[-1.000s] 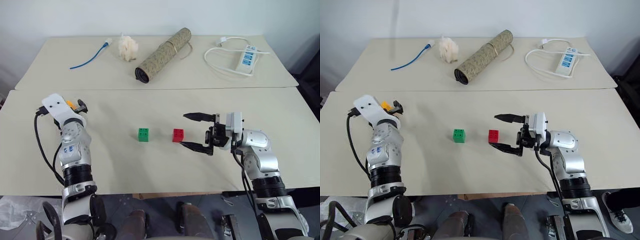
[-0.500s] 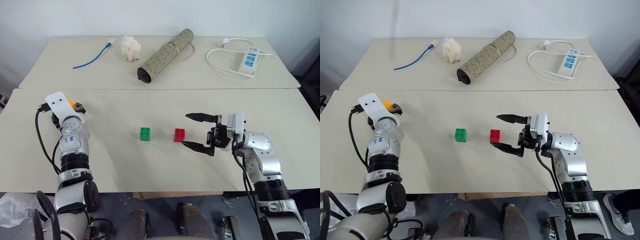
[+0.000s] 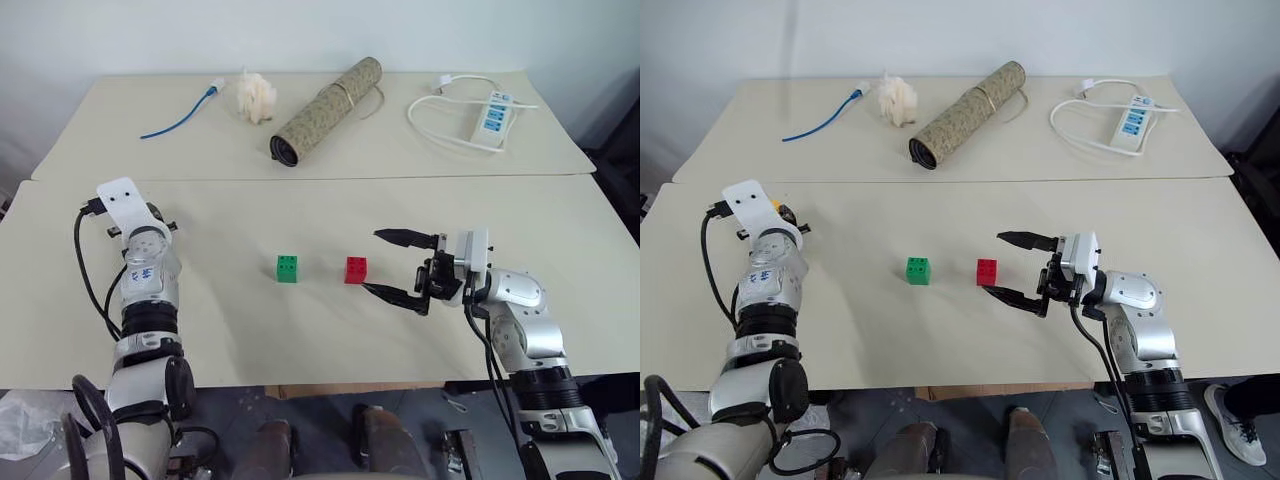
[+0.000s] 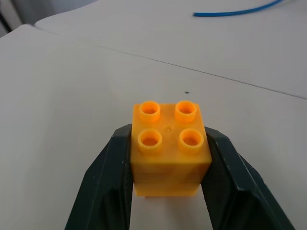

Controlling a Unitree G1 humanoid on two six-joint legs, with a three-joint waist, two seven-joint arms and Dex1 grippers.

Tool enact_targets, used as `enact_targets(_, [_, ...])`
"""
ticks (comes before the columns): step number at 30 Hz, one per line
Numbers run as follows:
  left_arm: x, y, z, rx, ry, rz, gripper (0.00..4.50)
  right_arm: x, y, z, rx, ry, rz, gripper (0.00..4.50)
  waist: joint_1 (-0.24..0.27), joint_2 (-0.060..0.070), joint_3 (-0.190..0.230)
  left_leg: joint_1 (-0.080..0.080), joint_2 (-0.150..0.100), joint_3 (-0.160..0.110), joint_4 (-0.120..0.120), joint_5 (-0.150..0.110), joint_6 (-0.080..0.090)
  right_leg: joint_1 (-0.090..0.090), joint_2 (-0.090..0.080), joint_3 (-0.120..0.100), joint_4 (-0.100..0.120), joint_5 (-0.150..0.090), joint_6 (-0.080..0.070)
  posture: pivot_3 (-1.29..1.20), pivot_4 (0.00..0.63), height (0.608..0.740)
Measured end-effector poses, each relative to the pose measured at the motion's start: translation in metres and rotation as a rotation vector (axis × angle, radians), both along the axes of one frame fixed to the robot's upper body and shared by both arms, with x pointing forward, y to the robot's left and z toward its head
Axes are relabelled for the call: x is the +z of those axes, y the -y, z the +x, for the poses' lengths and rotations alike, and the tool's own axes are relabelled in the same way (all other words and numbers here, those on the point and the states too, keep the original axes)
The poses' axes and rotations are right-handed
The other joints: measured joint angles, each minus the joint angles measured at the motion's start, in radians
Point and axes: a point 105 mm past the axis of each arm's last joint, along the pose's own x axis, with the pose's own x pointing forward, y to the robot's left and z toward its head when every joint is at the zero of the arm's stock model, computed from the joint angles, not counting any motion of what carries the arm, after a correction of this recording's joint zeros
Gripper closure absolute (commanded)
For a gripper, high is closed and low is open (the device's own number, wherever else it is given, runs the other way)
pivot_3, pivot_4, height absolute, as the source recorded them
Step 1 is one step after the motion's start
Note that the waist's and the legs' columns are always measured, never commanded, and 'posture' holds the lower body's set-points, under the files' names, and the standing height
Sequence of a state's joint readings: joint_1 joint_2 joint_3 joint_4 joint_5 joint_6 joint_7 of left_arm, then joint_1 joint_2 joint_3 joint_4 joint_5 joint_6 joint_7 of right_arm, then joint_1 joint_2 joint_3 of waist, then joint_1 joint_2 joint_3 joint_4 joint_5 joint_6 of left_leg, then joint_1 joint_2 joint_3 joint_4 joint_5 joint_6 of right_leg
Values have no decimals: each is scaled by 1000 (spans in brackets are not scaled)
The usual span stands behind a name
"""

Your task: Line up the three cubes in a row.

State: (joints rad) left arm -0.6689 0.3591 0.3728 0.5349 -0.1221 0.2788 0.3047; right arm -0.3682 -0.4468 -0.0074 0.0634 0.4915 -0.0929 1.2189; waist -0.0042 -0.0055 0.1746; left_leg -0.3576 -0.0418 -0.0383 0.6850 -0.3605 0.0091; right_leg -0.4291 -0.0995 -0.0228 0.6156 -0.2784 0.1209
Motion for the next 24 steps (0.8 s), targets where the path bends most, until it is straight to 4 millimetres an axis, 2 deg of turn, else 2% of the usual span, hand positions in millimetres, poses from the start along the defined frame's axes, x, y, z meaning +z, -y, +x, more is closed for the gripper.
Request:
enact_targets(4, [21, -6, -22, -313, 122, 46, 2994, -3, 6, -3, -24, -3, -9, 0, -1, 0, 0, 0, 2, 1, 0, 0, -1, 0, -2, 0, -1, 0, 0, 0, 150, 740])
enact_targets(7, [50, 13, -41, -733, 187, 115, 2994, -3, 12, -5, -38, 4, -28, 0, 4, 0, 0, 0, 1, -1, 1, 0, -1, 2, -4, -1, -1, 0, -1, 0, 150, 740])
enact_targets(9, [60, 27, -57, -994, 176, 196, 2994, -2, 18, -5, -56, 8, -41, 0, 6, 1, 0, 0, 0, -2, 1, 0, -1, 3, -4, -2, -3, 0, -1, 0, 150, 740])
enact_targets(12, [49, 47, -75, -1328, 73, 170, 2994, -4, 26, -7, -72, -9, -66, 0, 5, 2, 1, 1, -1, -2, 0, 0, 1, 4, -6, -2, -3, 0, -1, 0, 150, 740])
enact_targets(15, [26, 67, -65, -1508, -14, 190, 2994, -6, 31, -10, -79, -12, -82, 0, 15, 2, 1, 0, -2, -3, 0, 1, 2, 3, -2, -4, -3, 0, -1, 0, 150, 740])
enact_targets(18, [12, 93, -59, -1699, -94, 329, 2994, -3, 32, -15, -78, 4, -96, 0, 20, 2, 1, 0, -2, 1, 0, 0, 3, 2, 0, -2, -1, 0, 0, 0, 150, 740])
enact_targets(24, [-7, 95, -61, -1801, -185, 409, 2994, -5, 48, -20, -146, -13, -112, 0, 0, 1, 1, -1, 0, 7, -1, -2, 6, -1, 0, 1, -1, 0, 0, 0, 150, 740])
